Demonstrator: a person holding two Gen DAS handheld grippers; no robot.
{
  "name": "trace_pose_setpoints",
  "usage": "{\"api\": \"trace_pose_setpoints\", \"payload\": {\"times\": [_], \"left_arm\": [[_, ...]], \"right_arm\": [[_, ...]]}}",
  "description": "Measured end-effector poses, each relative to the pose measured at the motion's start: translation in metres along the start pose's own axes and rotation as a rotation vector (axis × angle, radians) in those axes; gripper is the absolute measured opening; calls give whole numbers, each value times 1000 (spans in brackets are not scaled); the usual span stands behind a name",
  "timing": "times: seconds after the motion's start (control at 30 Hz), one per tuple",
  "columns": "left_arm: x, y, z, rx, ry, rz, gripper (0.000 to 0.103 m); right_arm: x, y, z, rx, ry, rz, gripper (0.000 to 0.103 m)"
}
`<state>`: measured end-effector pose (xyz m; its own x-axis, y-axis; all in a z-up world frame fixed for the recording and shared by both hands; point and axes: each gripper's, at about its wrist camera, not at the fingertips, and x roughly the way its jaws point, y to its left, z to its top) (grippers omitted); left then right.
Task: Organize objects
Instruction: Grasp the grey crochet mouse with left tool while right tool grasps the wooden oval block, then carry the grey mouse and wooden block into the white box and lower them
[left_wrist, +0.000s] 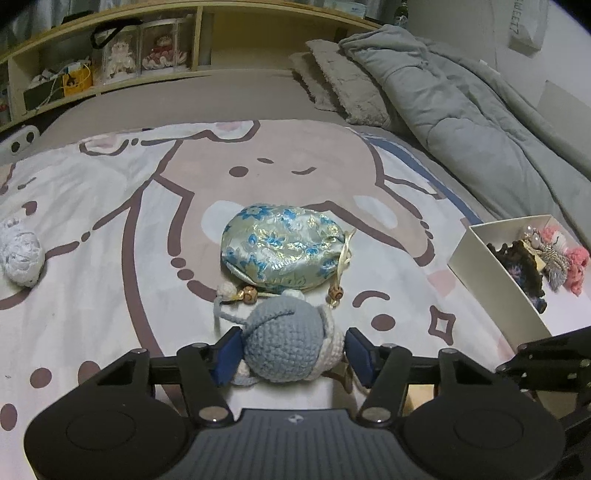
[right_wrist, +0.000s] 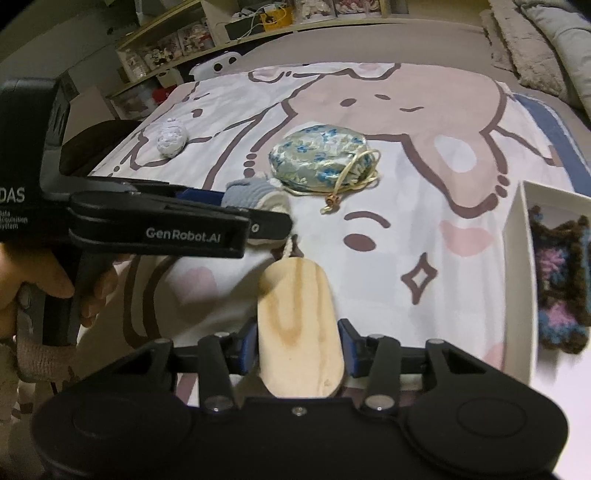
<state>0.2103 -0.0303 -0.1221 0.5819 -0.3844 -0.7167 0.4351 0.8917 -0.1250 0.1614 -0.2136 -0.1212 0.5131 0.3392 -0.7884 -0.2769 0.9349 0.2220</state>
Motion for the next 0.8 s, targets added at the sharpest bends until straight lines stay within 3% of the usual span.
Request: {"api": "trace_pose_setpoints", "payload": {"times": [0.27, 0.8], "left_arm": [[-19, -2, 7, -66, -46, 18, 59], [-80, -20, 28, -92, -140, 54, 59]], "right_arm": [[-25, -10, 8, 49, -81, -25, 46], [-83, -29, 25, 107, -249, -102, 46]]}}
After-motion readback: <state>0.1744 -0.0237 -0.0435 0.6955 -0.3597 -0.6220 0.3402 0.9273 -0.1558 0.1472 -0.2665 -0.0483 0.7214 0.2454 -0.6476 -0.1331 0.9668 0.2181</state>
